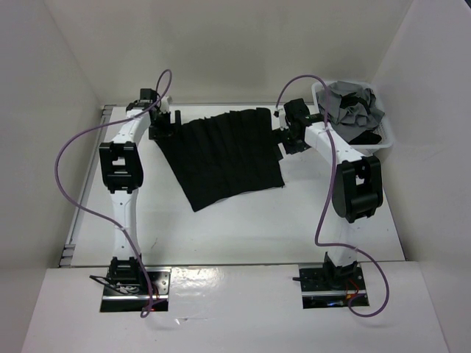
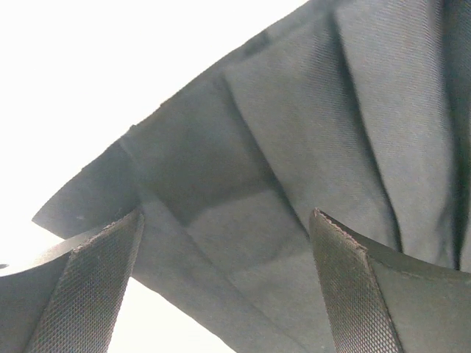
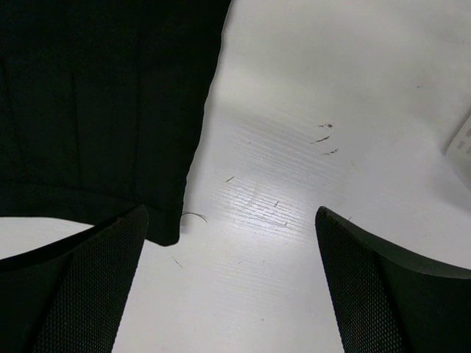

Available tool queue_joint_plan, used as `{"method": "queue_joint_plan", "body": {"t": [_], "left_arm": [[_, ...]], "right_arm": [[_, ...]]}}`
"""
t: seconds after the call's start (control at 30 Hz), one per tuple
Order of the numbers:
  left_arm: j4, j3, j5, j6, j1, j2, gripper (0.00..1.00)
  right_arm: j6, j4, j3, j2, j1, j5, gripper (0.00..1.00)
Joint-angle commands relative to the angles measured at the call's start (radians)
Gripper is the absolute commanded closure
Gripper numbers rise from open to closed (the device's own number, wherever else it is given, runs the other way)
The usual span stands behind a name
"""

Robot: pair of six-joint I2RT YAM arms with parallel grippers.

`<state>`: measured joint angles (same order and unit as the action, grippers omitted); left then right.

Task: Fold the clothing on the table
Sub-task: Flatten the skirt out

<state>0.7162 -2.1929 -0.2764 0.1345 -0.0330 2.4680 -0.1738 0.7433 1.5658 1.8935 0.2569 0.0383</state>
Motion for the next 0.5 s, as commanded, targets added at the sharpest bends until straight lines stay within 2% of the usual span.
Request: {"method": "queue_joint_plan", "body": {"t": [0.0,0.13,0.23,0.47], "left_arm": [[0.098,-0.097,0.069,0.001,-0.001,0.065,0.01],[0.186,-0.279,0.069,-0.009,0.008,0.155,0.01],[0.363,-0.635,0.098,-0.009,0.018,0.34,0.01],[0.37,-0.705,0.092,-0.022,0.08,0.35,0.01]], "right_arm": [[-0.006,0.008,0.046,0.004,0.005,0.006,0.02],[-0.006,0.008,0.057,0.013,0.005,0.006,0.02],[-0.006,0.008,0.057,0.013,0.005,0.015,0.02],[-0.006,0.008,0.039,-0.005,0.005,0.025,0.02]]}}
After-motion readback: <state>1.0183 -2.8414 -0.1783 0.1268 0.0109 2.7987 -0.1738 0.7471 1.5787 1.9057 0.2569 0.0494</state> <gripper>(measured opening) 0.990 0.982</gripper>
